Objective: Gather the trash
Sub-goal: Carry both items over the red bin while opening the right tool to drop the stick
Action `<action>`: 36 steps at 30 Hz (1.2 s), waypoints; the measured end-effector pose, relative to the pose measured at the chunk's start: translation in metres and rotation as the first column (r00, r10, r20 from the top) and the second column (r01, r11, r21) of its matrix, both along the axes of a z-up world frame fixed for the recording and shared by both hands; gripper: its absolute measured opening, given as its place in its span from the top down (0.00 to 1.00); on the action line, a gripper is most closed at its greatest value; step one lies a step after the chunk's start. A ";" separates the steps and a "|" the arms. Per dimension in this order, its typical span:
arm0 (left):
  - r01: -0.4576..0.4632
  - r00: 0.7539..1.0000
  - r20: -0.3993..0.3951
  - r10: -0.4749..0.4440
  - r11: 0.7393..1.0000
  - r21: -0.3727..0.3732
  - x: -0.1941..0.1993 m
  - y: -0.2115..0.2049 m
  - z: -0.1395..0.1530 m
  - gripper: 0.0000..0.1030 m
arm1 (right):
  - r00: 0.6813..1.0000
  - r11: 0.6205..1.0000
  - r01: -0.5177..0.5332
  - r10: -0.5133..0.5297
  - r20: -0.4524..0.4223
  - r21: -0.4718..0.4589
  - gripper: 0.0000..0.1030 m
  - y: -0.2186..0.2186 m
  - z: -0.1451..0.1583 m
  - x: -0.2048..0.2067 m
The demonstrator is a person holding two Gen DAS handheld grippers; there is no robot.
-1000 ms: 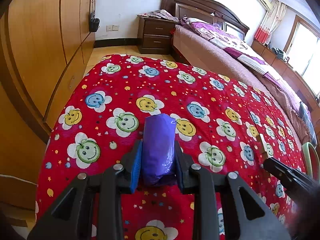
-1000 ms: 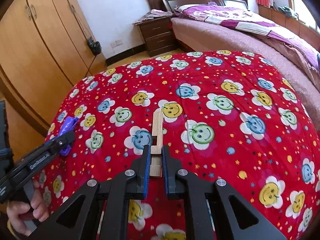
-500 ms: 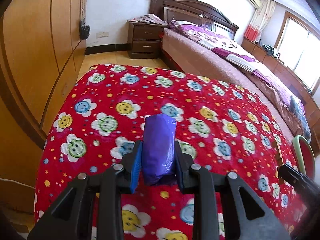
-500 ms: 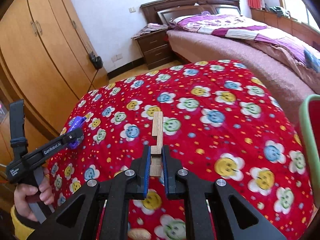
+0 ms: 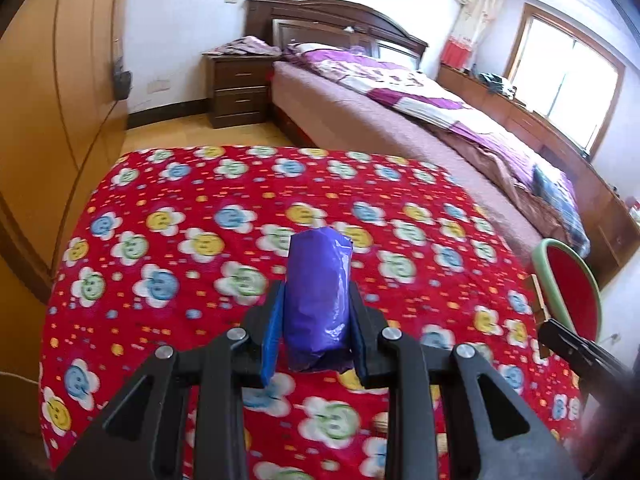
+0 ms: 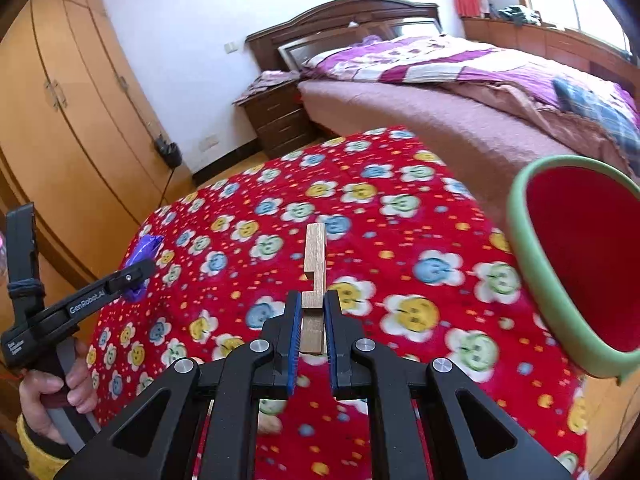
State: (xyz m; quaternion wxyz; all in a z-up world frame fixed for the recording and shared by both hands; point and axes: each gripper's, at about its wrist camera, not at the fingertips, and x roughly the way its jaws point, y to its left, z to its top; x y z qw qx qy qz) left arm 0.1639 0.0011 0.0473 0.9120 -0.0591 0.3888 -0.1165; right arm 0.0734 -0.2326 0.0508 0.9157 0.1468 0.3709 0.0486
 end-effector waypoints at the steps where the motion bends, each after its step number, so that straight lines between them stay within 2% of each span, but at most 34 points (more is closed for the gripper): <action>1: 0.014 1.000 0.000 -0.014 1.000 -0.004 -0.002 -0.006 0.002 0.71 | 1.000 1.000 0.020 -0.020 0.004 -0.001 0.90 -0.007 0.001 -0.006; 11: 0.158 0.987 -0.010 -0.158 0.987 -0.025 -0.022 -0.069 0.009 0.71 | 0.986 0.986 0.167 -0.166 0.031 -0.021 0.90 -0.064 0.007 -0.041; 23: 0.324 0.945 -0.026 -0.325 0.946 -0.012 -0.040 -0.151 0.017 0.71 | 0.950 0.949 0.311 -0.308 0.054 -0.049 0.90 -0.126 0.006 -0.066; 36: 0.429 0.903 -0.027 -0.429 0.903 0.027 -0.038 -0.224 0.020 0.71 | 0.914 0.910 0.407 -0.406 0.026 -0.082 0.90 -0.187 -0.007 -0.070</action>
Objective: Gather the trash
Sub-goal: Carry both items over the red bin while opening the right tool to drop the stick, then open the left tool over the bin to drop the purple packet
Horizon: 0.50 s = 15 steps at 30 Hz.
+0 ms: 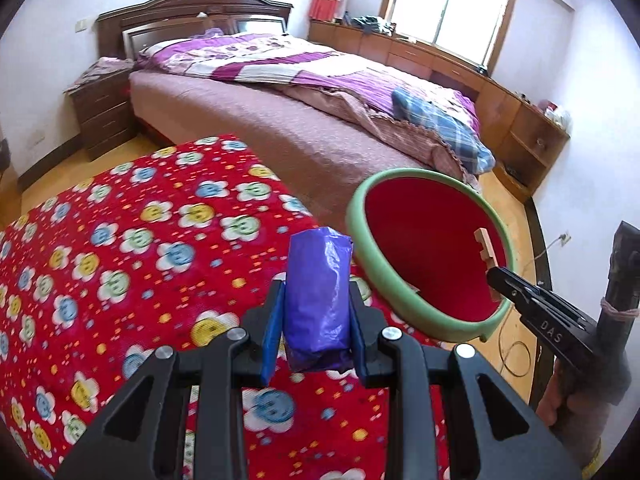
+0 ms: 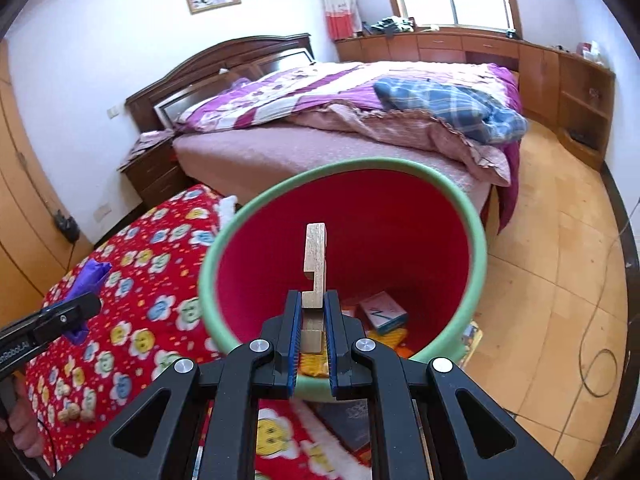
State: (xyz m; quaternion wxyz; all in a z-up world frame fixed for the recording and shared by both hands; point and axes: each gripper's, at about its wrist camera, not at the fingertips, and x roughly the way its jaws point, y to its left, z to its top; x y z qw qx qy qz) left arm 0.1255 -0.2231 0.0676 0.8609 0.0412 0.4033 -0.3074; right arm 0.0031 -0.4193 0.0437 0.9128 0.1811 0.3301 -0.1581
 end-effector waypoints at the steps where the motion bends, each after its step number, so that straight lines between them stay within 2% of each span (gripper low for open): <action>1: 0.008 1.000 0.001 -0.008 1.000 0.003 0.000 -0.006 0.000 0.71 | 1.000 1.000 0.004 -0.004 -0.002 0.001 0.90 -0.004 -0.001 0.000; 15: 0.097 0.995 0.015 -0.097 0.995 0.025 0.006 -0.065 -0.003 0.71 | 1.000 1.000 0.017 -0.017 -0.006 0.022 0.88 -0.029 -0.014 0.003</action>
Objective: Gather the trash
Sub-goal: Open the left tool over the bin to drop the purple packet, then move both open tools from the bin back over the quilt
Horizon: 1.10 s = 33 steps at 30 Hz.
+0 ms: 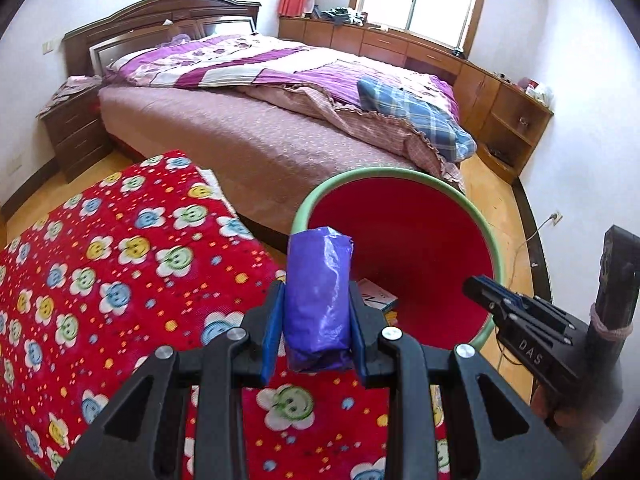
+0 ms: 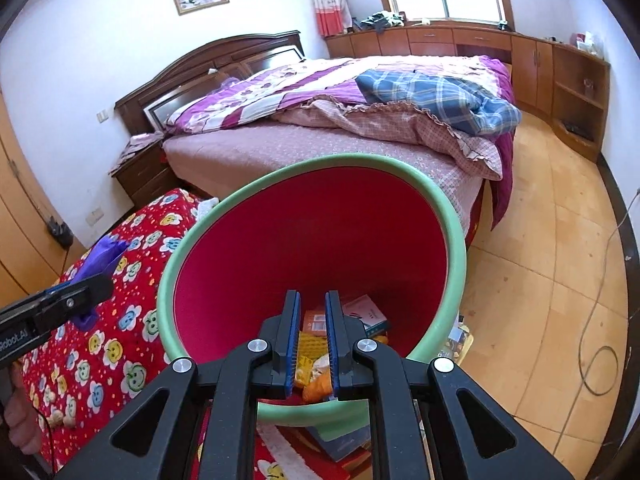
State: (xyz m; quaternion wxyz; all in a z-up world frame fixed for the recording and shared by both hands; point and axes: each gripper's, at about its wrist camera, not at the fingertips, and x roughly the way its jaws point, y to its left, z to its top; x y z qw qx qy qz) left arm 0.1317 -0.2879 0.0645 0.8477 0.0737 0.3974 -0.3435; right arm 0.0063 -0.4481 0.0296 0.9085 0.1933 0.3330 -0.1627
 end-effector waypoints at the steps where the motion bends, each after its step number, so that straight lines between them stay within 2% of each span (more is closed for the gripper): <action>1: 0.006 1.000 0.001 -0.006 1.000 0.001 0.000 -0.003 0.000 0.71 | 1.000 1.000 0.001 -0.001 0.003 0.004 0.88 -0.001 -0.001 -0.002; 12: 0.092 0.996 0.002 -0.092 0.996 0.001 0.003 -0.039 -0.008 0.71 | 0.999 0.999 0.037 -0.038 0.032 0.032 0.84 -0.007 0.000 -0.023; 14: 0.100 0.995 -0.010 -0.100 0.995 0.003 0.004 -0.043 -0.010 0.69 | 0.999 0.999 0.039 -0.040 0.033 0.031 0.83 -0.007 0.000 -0.026; 16: 0.096 0.995 -0.023 -0.096 0.995 -0.003 0.005 -0.044 -0.012 0.62 | 0.998 0.999 0.043 -0.044 0.037 0.034 0.82 -0.007 0.000 -0.029; 19: 0.080 0.996 -0.038 -0.081 0.997 -0.015 0.006 -0.041 -0.013 0.52 | 0.998 0.998 0.042 -0.044 0.042 0.040 0.82 -0.007 0.001 -0.031; 26: 0.047 0.998 -0.045 -0.049 0.999 -0.027 0.001 -0.026 -0.008 0.52 | 0.998 0.999 0.024 -0.026 0.055 0.047 0.80 0.001 0.006 -0.034; 33: 0.009 1.000 -0.014 -0.009 1.000 -0.023 -0.014 0.003 0.004 0.52 | 0.997 0.999 -0.012 0.009 0.075 0.045 0.77 0.019 0.016 -0.035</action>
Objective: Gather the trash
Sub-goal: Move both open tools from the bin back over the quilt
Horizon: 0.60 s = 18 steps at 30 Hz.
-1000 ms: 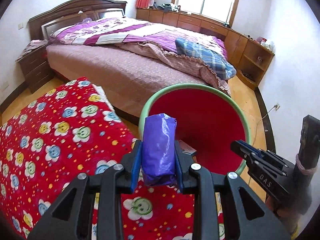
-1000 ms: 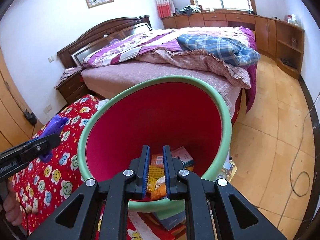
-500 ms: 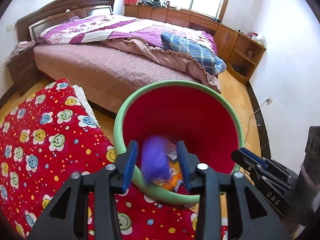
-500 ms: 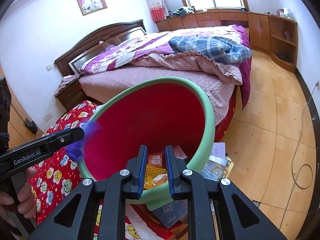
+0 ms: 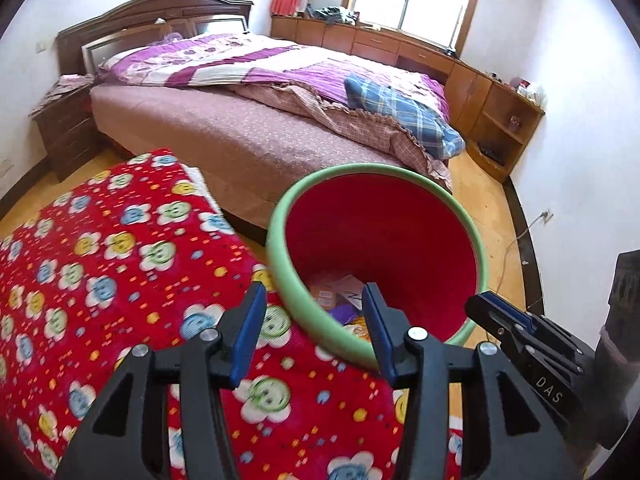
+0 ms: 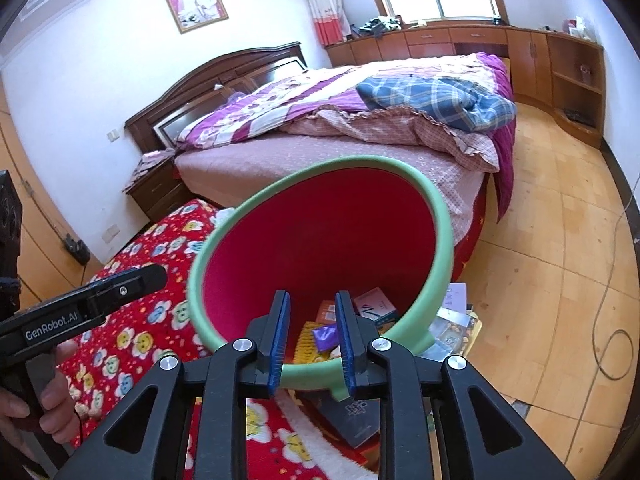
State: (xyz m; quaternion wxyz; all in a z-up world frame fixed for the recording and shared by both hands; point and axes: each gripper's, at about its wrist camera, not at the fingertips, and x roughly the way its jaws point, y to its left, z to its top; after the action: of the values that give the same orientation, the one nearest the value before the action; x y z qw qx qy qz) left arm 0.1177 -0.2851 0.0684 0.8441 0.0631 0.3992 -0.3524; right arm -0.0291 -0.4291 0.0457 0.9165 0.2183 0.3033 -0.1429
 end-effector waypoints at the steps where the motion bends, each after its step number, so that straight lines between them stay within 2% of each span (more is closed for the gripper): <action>1: -0.010 1.000 0.000 0.010 1.000 -0.005 -0.002 0.006 0.001 0.52 | 1.000 1.000 -0.007 0.007 0.003 -0.001 0.75 0.004 0.002 0.000; 11: -0.142 0.990 0.012 0.142 0.990 0.000 -0.017 0.076 0.012 0.52 | 0.994 0.995 -0.096 0.097 0.045 -0.014 0.52 0.048 0.023 -0.005; 18: -0.241 0.970 0.017 0.241 0.971 -0.013 -0.031 0.128 0.018 0.50 | 0.985 0.986 -0.160 0.162 0.052 -0.045 0.46 0.088 0.033 -0.005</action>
State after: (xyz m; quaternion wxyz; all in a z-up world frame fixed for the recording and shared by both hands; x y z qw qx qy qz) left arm 0.0869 -0.1573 0.0860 0.8846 0.0131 0.3941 -0.2489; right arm -0.0344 -0.3408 0.0790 0.9374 0.1780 0.2915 -0.0684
